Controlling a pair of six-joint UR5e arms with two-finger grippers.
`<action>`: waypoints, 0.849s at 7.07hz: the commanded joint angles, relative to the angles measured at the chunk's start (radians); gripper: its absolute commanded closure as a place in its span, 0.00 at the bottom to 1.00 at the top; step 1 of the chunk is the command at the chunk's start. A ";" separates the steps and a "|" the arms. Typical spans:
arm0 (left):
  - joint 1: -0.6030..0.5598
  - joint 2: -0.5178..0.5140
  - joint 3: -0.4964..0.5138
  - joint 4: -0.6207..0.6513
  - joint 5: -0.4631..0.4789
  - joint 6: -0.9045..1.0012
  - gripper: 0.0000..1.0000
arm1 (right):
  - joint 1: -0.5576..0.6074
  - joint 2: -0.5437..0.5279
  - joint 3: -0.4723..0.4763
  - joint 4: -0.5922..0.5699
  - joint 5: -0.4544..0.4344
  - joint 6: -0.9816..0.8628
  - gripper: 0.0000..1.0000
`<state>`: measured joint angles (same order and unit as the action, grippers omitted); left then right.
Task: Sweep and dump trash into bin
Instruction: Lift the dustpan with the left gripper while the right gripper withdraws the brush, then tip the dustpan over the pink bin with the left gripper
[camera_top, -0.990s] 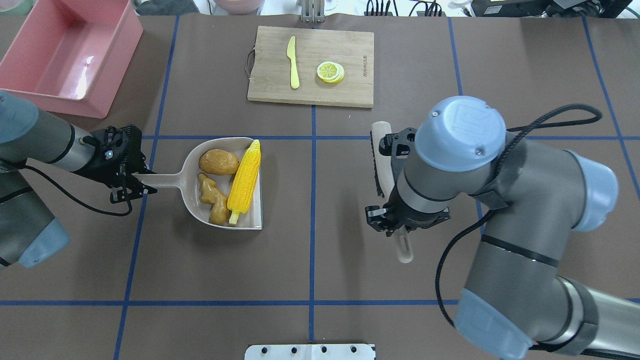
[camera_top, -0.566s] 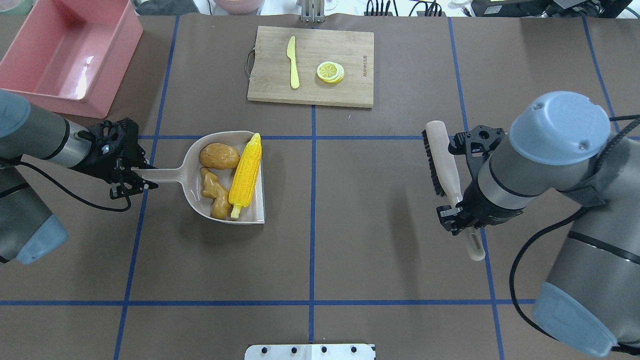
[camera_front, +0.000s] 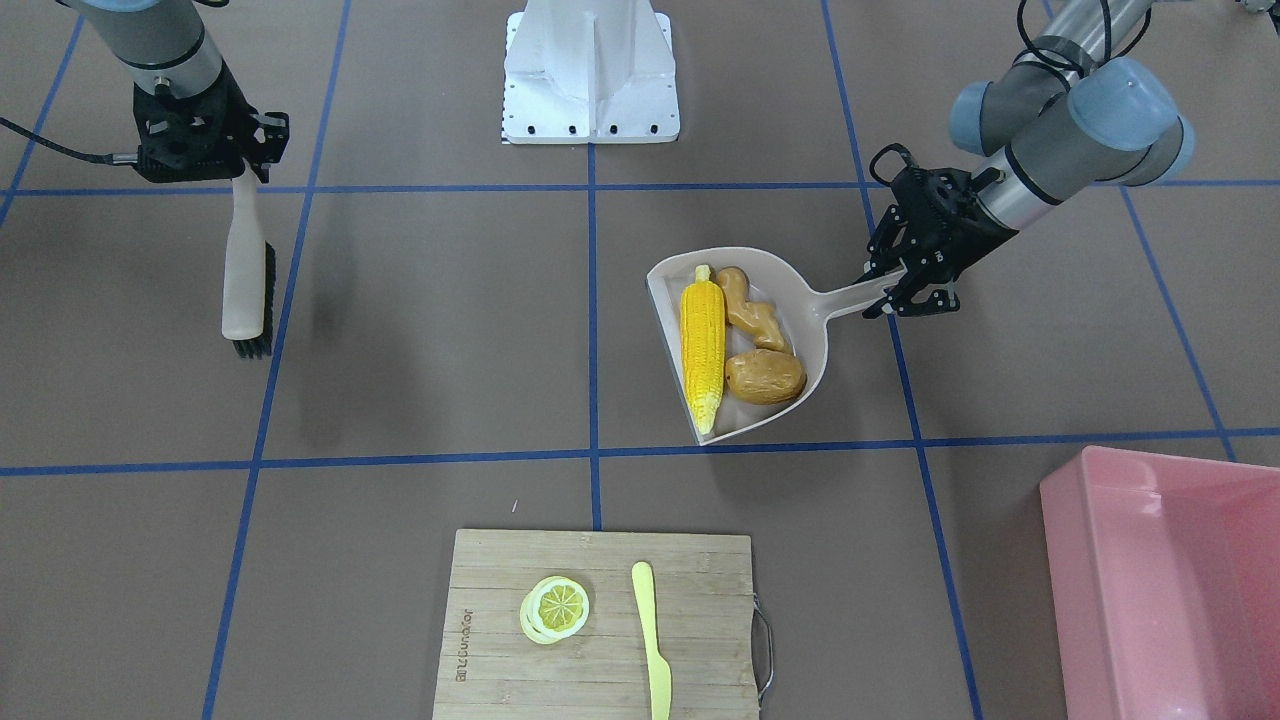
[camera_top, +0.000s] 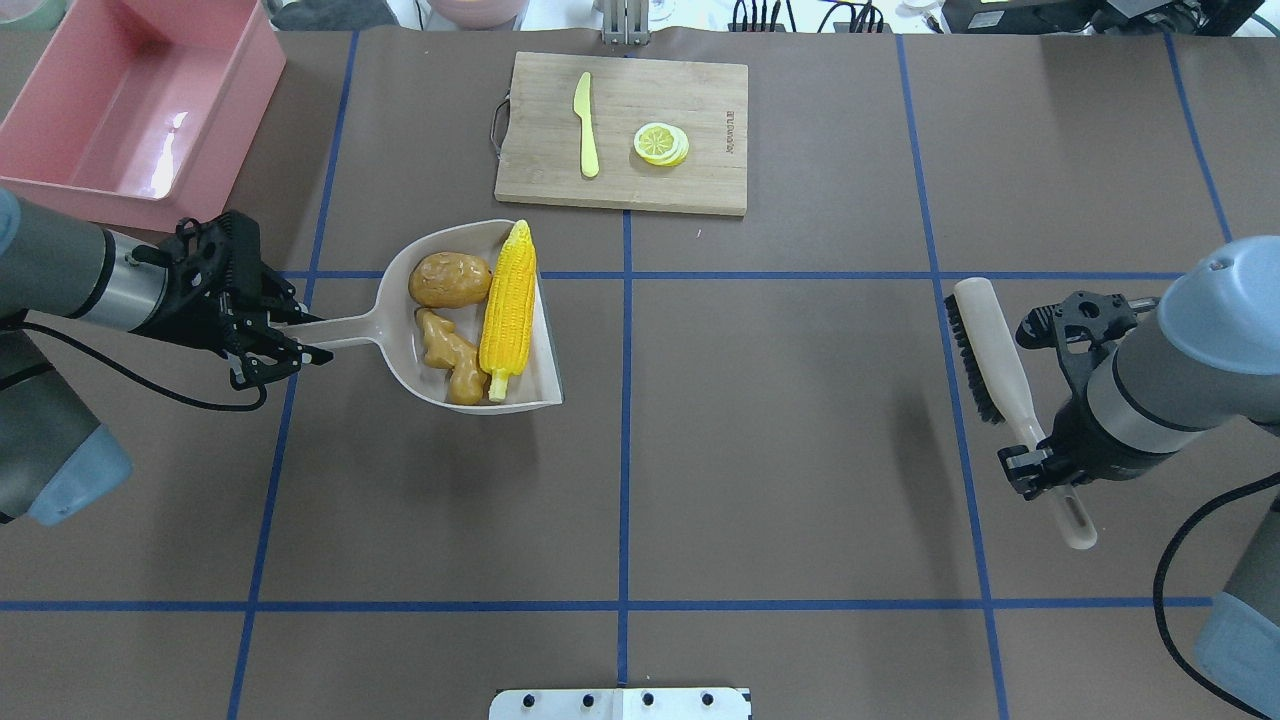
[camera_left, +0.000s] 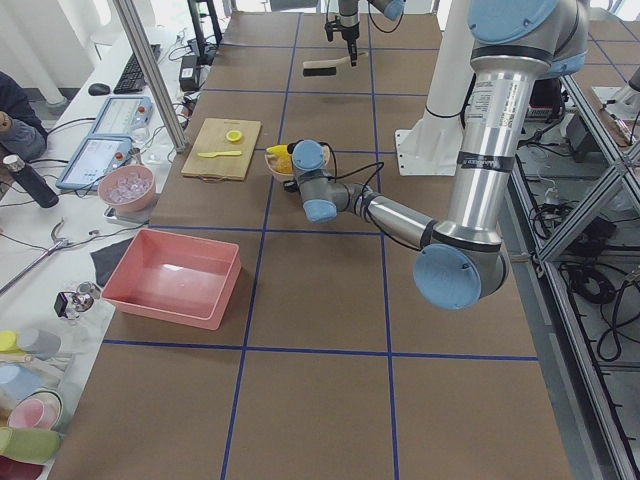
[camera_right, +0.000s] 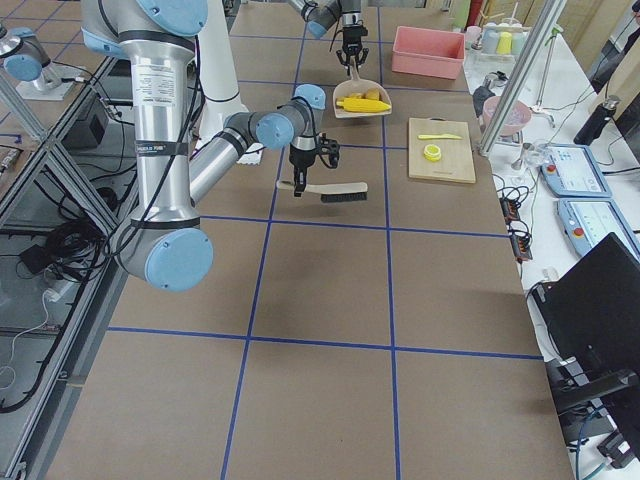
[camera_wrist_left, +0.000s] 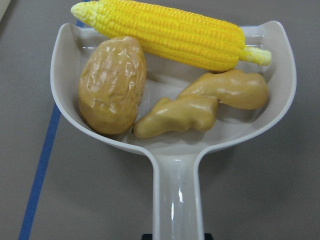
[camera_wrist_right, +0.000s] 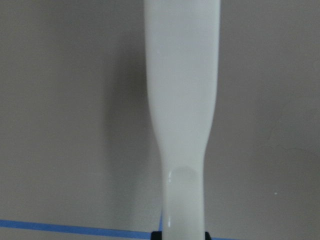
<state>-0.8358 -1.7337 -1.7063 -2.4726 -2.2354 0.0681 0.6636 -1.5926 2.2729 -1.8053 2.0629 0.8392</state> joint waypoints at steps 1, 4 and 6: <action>-0.102 0.029 -0.006 -0.028 -0.012 -0.037 0.95 | 0.054 -0.110 -0.065 0.112 0.012 -0.052 1.00; -0.387 0.164 -0.001 -0.025 -0.139 -0.040 0.95 | 0.096 -0.199 -0.199 0.411 0.032 -0.046 1.00; -0.582 0.248 0.039 0.001 -0.216 -0.042 0.95 | 0.107 -0.192 -0.216 0.416 0.042 -0.043 1.00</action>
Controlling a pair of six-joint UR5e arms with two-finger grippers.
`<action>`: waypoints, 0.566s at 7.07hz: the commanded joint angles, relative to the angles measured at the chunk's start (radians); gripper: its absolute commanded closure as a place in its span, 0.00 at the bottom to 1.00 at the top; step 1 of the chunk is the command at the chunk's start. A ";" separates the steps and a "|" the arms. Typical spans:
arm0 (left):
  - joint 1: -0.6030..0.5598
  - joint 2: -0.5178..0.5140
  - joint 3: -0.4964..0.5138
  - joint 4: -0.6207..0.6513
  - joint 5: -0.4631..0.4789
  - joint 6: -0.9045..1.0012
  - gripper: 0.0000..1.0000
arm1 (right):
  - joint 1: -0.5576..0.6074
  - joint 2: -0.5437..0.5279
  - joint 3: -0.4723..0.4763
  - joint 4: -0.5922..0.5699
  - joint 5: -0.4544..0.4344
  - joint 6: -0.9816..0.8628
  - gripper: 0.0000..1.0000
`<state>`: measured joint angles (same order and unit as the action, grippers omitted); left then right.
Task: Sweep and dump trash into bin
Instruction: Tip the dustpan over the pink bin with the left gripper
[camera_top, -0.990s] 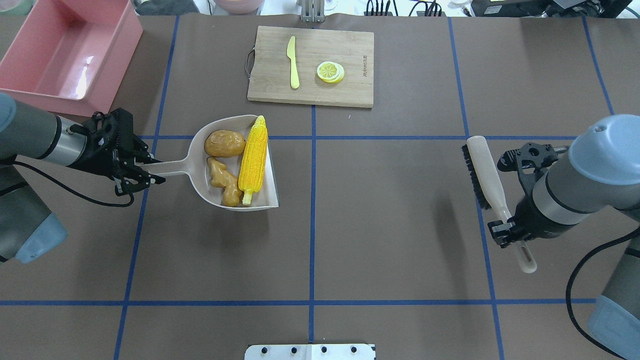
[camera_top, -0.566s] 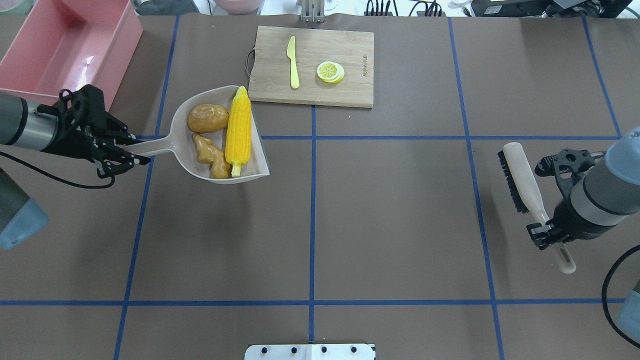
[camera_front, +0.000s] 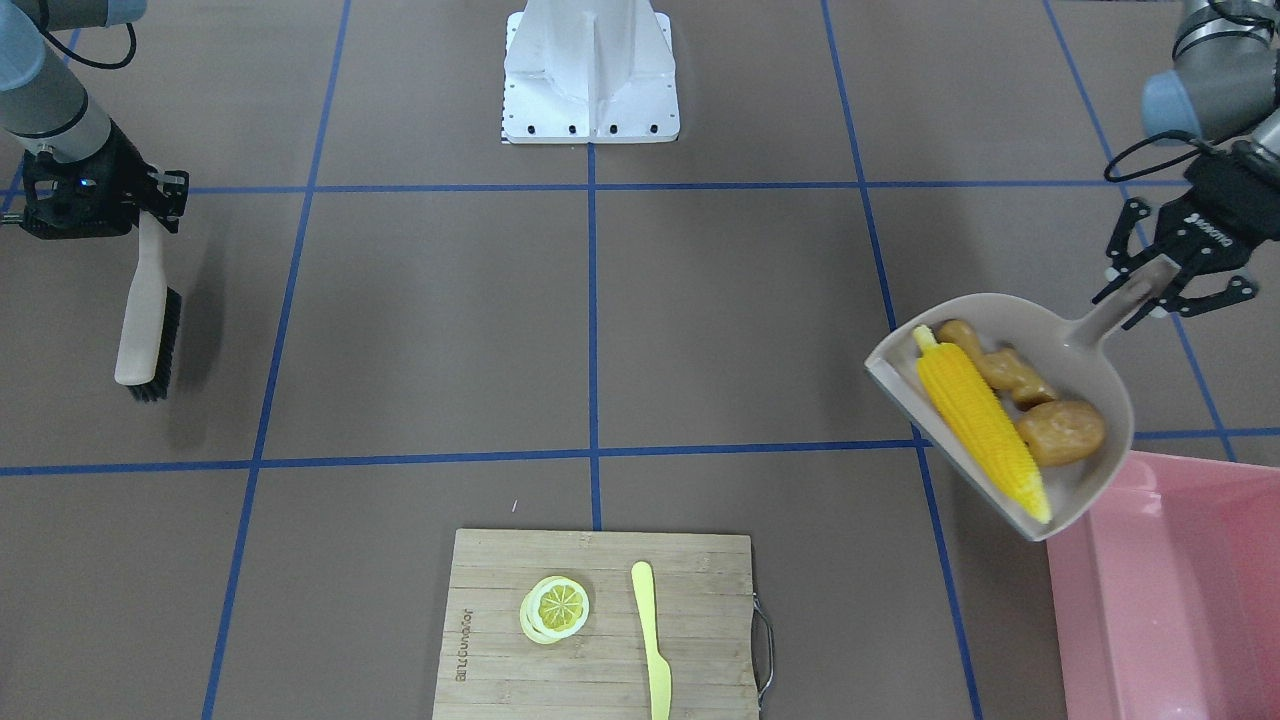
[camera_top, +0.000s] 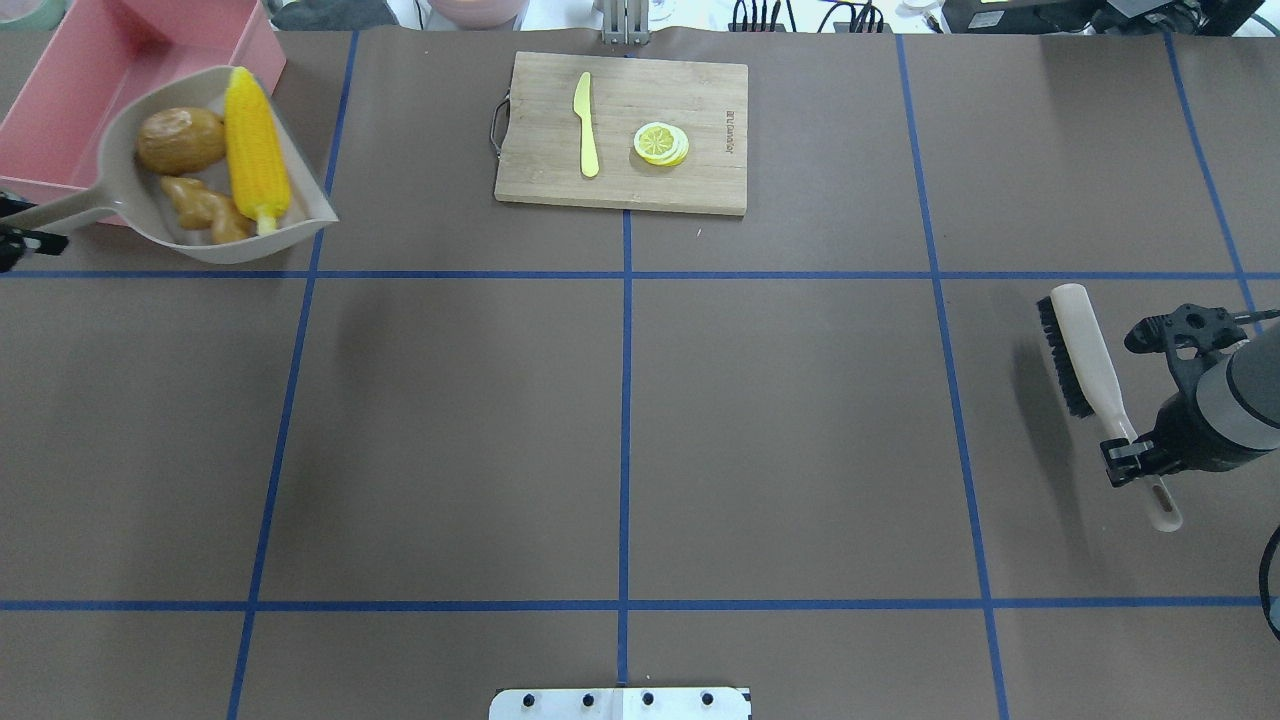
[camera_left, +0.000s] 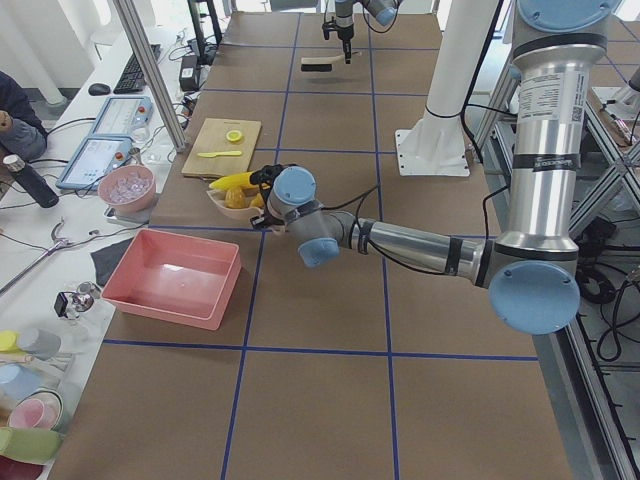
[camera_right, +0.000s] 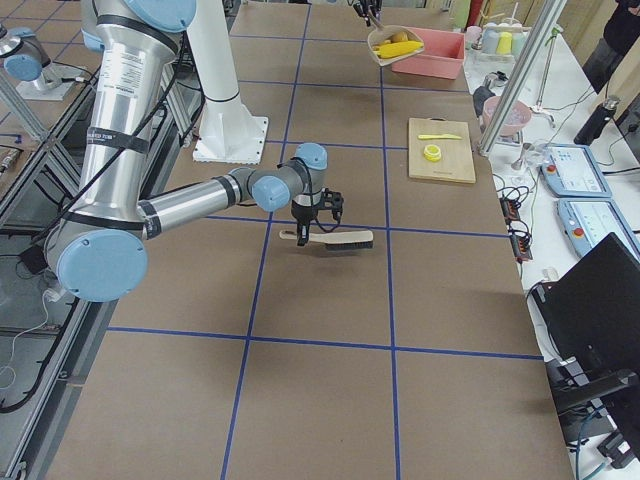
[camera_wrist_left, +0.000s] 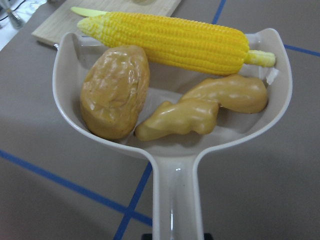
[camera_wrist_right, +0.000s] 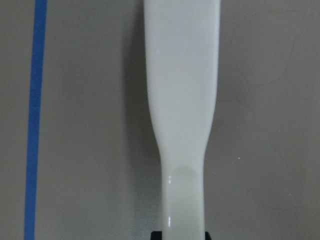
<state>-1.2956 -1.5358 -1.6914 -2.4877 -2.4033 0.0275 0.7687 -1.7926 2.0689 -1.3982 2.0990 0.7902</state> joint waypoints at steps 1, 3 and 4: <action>-0.204 0.080 0.030 0.074 -0.053 0.003 0.95 | 0.003 0.028 -0.013 0.005 0.006 0.006 1.00; -0.266 0.056 0.129 0.162 -0.050 0.014 0.95 | 0.020 -0.008 -0.033 0.012 0.009 -0.037 1.00; -0.269 0.002 0.175 0.267 -0.043 0.084 0.95 | 0.021 0.001 -0.032 0.012 0.009 -0.026 1.00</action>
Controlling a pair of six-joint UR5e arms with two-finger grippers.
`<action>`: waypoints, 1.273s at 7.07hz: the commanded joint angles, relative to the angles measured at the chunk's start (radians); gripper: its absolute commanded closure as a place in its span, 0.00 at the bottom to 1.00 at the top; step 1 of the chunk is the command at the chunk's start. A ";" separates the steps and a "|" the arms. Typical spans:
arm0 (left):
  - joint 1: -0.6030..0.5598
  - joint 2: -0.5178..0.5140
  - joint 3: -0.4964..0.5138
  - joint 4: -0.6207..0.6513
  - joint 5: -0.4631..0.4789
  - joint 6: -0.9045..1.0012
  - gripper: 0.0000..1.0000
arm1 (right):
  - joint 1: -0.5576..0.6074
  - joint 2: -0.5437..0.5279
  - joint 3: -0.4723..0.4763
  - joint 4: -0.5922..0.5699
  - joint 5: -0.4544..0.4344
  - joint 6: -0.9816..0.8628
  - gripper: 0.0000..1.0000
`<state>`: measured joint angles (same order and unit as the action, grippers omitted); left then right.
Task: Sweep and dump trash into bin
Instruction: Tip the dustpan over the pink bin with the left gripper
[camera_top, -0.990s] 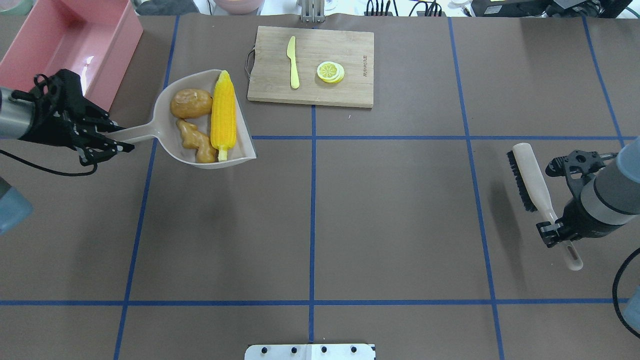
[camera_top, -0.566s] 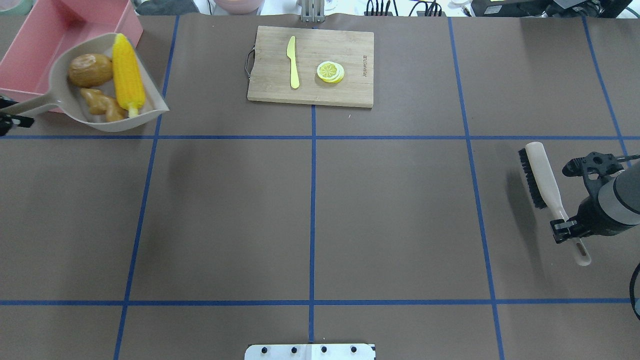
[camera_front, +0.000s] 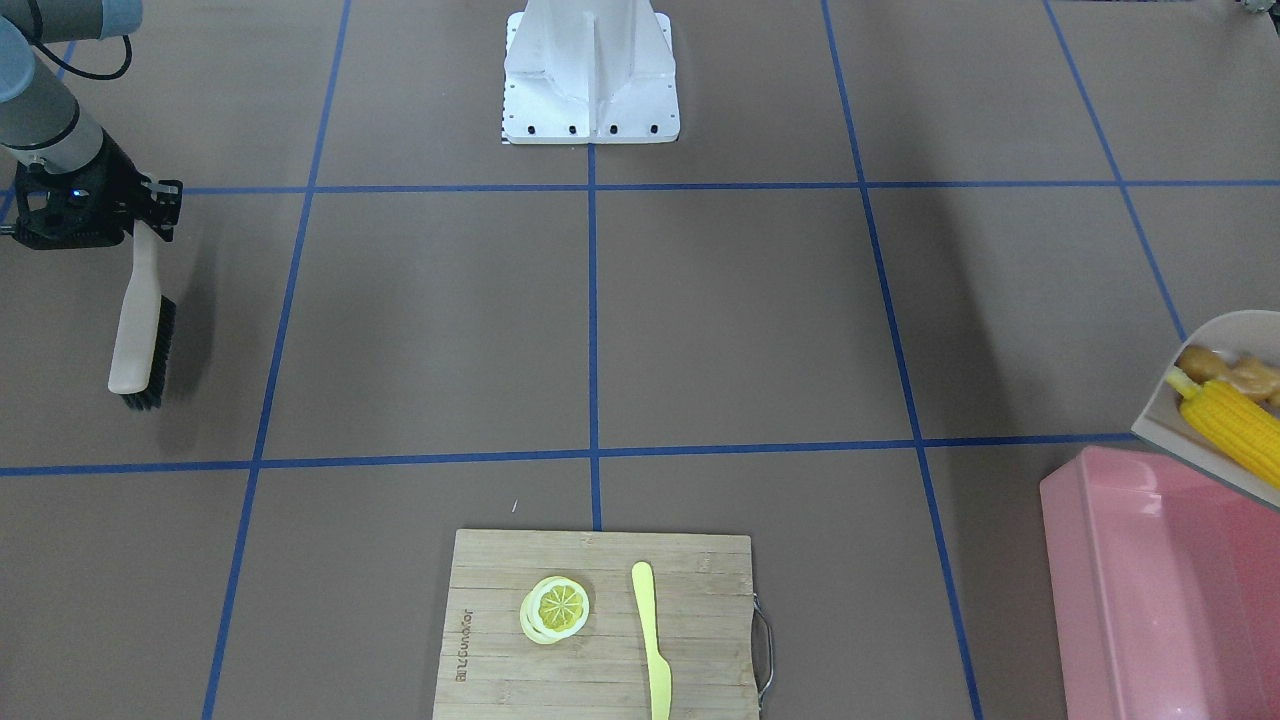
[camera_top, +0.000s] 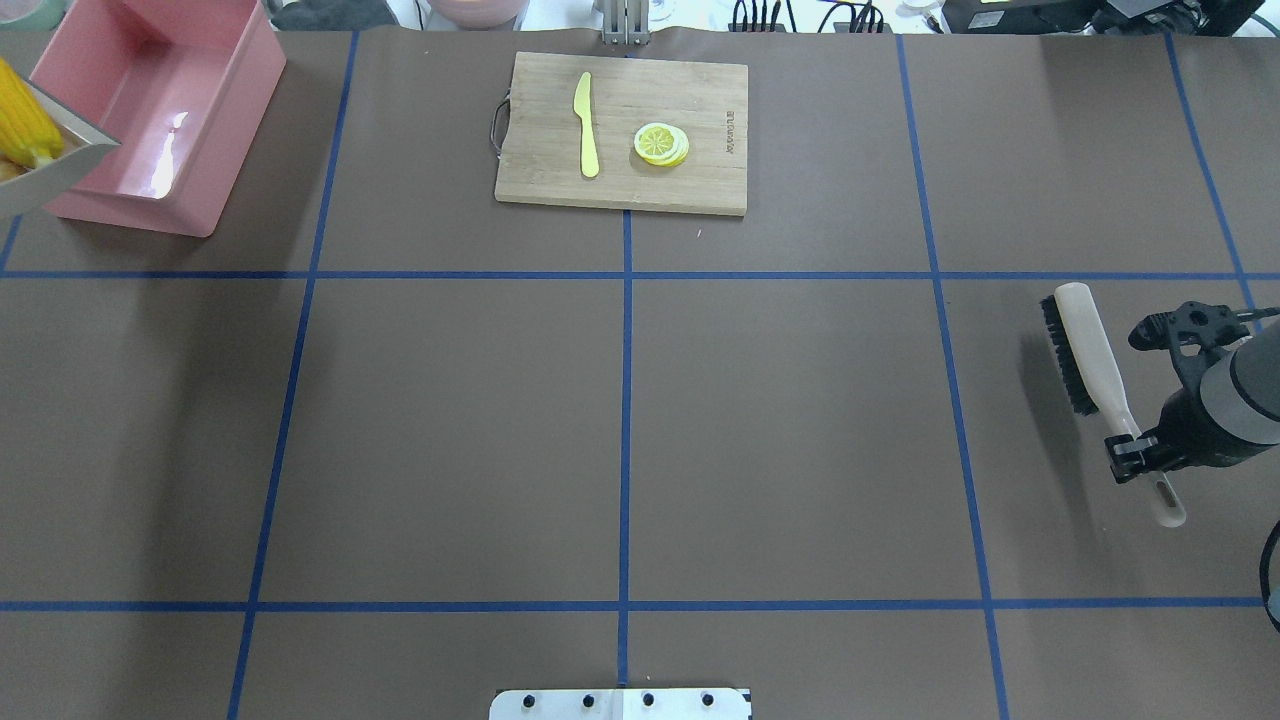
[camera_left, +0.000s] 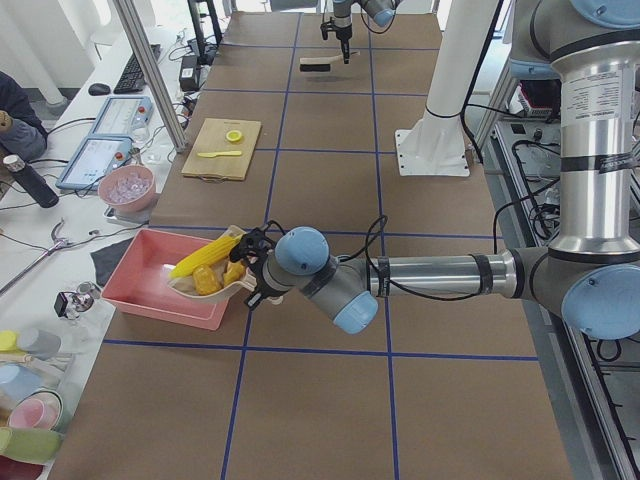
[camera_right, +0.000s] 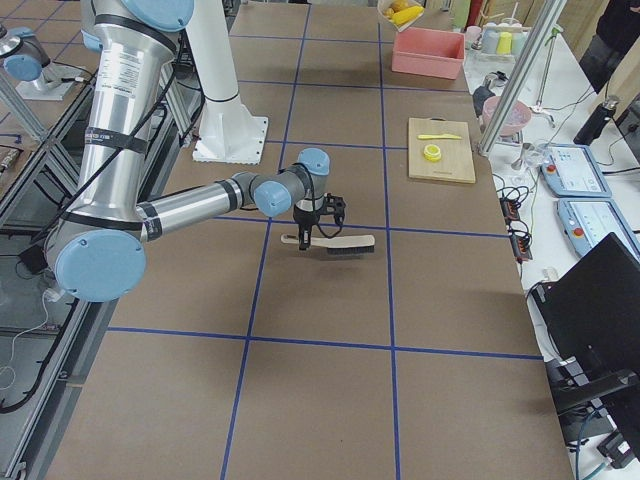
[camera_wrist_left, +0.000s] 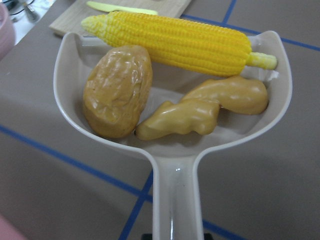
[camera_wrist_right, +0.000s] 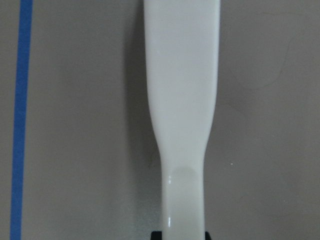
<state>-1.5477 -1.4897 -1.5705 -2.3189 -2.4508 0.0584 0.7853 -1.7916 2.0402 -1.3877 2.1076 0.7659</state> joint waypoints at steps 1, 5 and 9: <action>-0.008 -0.072 0.069 0.219 0.028 0.161 0.95 | -0.001 0.015 -0.003 0.003 0.002 0.038 1.00; -0.003 -0.218 -0.002 0.524 0.217 0.248 0.95 | -0.052 0.141 -0.069 0.003 -0.006 0.147 1.00; 0.158 -0.279 -0.061 0.649 0.338 0.363 0.95 | -0.057 0.161 -0.072 0.003 0.000 0.177 1.00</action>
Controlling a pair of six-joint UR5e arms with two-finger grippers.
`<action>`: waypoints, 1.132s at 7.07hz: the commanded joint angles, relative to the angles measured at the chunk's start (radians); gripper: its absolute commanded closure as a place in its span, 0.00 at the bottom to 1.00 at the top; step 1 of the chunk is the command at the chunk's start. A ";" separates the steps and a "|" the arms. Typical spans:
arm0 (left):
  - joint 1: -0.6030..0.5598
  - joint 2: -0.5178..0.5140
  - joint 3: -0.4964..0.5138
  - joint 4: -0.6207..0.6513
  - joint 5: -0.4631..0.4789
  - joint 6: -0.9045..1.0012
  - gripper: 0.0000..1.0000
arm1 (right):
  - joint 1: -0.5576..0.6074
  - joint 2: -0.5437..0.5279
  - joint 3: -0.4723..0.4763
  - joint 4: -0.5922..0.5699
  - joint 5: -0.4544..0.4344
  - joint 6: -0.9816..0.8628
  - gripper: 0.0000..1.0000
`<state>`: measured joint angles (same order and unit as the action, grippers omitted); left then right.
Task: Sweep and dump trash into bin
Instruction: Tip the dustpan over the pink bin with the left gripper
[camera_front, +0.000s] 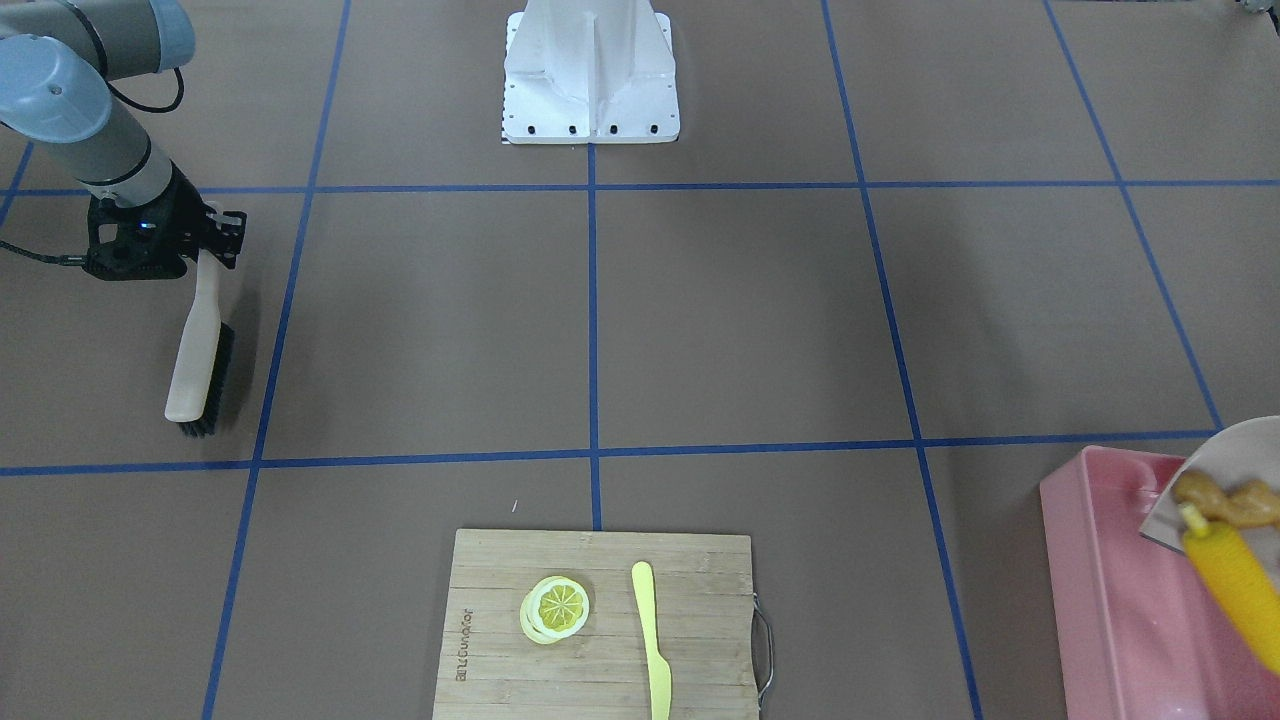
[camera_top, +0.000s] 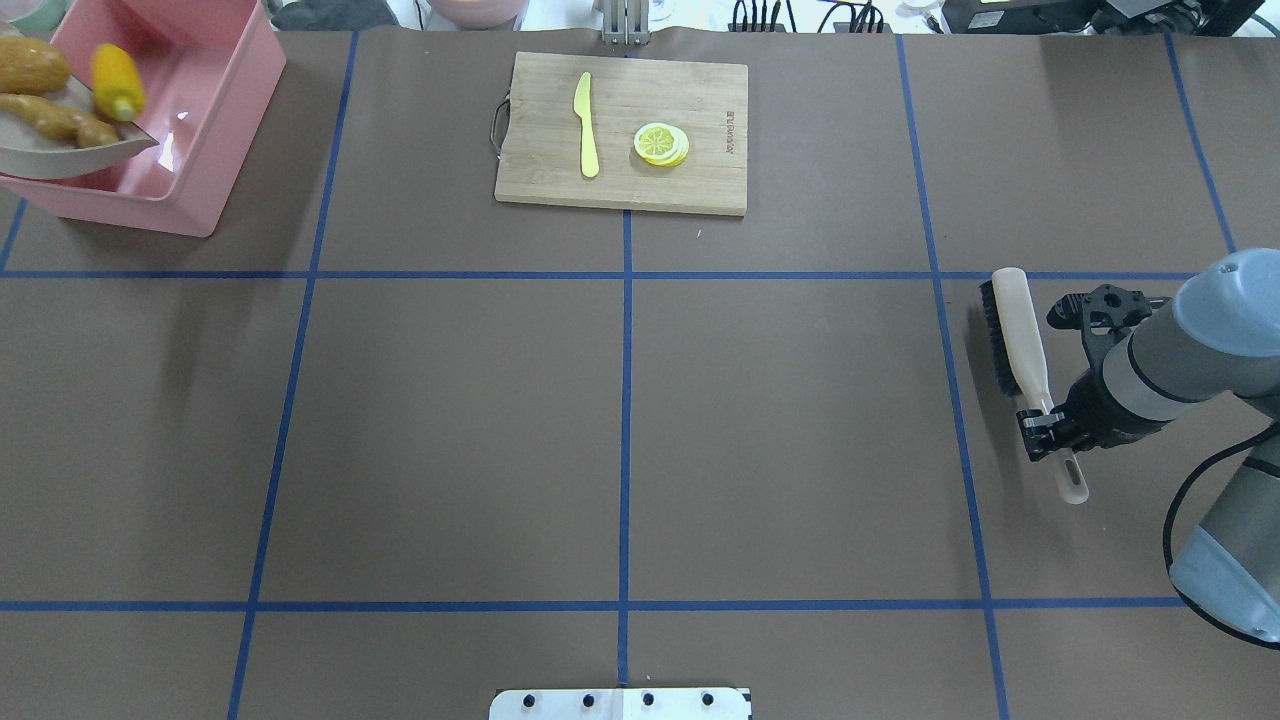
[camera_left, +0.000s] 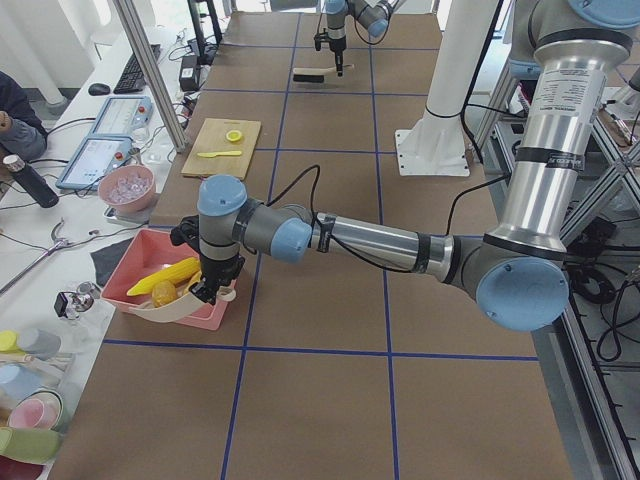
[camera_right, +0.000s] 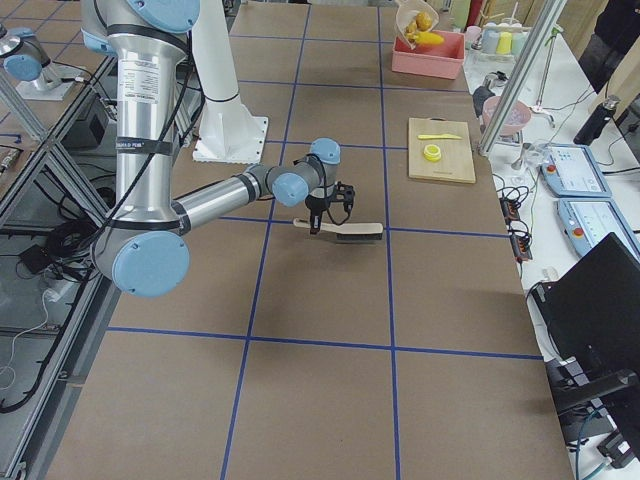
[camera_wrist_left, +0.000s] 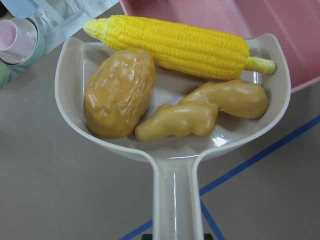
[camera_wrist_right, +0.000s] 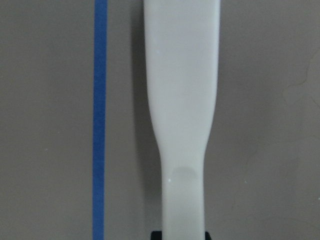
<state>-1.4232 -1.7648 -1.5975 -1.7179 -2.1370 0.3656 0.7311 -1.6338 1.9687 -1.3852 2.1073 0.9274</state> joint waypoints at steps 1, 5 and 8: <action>0.030 -0.002 -0.048 0.075 0.026 0.108 0.95 | -0.004 0.014 -0.004 0.000 0.002 0.021 1.00; -0.144 0.012 -0.129 0.116 -0.029 0.222 0.94 | -0.007 0.035 -0.002 0.002 0.023 0.077 0.74; -0.104 -0.045 -0.151 0.092 -0.214 0.222 0.93 | -0.015 0.034 0.004 0.000 0.028 0.097 0.69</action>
<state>-1.5756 -1.7876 -1.7429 -1.6066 -2.2791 0.5817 0.7199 -1.5989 1.9710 -1.3840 2.1347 1.0201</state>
